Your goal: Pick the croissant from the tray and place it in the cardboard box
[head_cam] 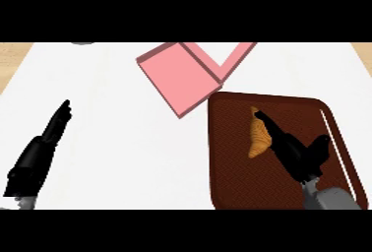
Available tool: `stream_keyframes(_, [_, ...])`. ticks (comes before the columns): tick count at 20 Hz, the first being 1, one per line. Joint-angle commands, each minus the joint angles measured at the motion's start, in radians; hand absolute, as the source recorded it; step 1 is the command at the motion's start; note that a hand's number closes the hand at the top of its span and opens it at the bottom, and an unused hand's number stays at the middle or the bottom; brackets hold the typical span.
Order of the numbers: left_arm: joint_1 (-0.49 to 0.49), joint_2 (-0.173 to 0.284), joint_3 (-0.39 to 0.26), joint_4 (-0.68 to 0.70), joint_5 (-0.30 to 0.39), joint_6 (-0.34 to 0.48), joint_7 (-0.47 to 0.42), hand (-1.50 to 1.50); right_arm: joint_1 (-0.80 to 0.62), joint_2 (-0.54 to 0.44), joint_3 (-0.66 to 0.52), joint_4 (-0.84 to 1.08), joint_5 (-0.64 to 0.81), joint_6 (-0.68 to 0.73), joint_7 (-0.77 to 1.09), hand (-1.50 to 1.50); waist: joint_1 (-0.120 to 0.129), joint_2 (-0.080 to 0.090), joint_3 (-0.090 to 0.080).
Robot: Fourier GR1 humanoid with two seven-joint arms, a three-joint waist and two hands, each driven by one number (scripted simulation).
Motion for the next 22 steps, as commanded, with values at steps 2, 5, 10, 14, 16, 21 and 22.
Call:
stream_keyframes(2, [0.007, -0.042, 0.011, 0.05, -0.02, 0.026, 0.004, 0.0, -0.131, 0.021, -0.084, -0.023, 0.068, -0.134, -0.022, -1.5, -0.005, -0.018, 0.003])
stream_keyframes(5, [-0.001, -0.038, 0.025, 0.057, -0.008, 0.045, 0.047, 0.0, -0.301, 0.02, -0.207, -0.06, 0.153, -0.34, -0.094, -1.5, 0.004, -0.021, 0.001])
stream_keyframes(10, [0.004, -0.057, 0.034, 0.084, 0.018, 0.042, 0.065, 0.0, -0.24, -0.007, -0.236, 0.059, 0.414, -0.726, -0.009, -1.5, -0.015, -0.015, 0.0])
stream_keyframes(14, [-0.002, -0.08, 0.044, 0.109, 0.024, 0.024, 0.072, 0.0, -0.252, 0.078, -0.201, -0.011, 0.5, -0.867, -0.02, -1.5, -0.012, -0.021, 0.003])
stream_keyframes(16, [0.013, -0.12, 0.015, 0.084, -0.03, 0.051, 0.073, 0.0, -0.226, 0.04, -0.122, -0.032, 0.609, -0.848, 0.057, -1.5, -0.009, -0.021, 0.003])
stream_keyframes(21, [0.0, -0.112, 0.018, 0.079, -0.017, 0.051, 0.1, 0.0, -0.293, -0.186, -0.007, 0.017, 0.756, -0.624, 0.347, -1.5, -0.004, -0.029, -0.001])
stream_keyframes(22, [-0.022, -0.116, 0.027, 0.128, -0.023, 0.047, 0.08, 0.0, -0.267, -0.226, 0.016, -0.029, 0.761, -0.563, 0.377, -1.5, -0.027, -0.029, -0.002])
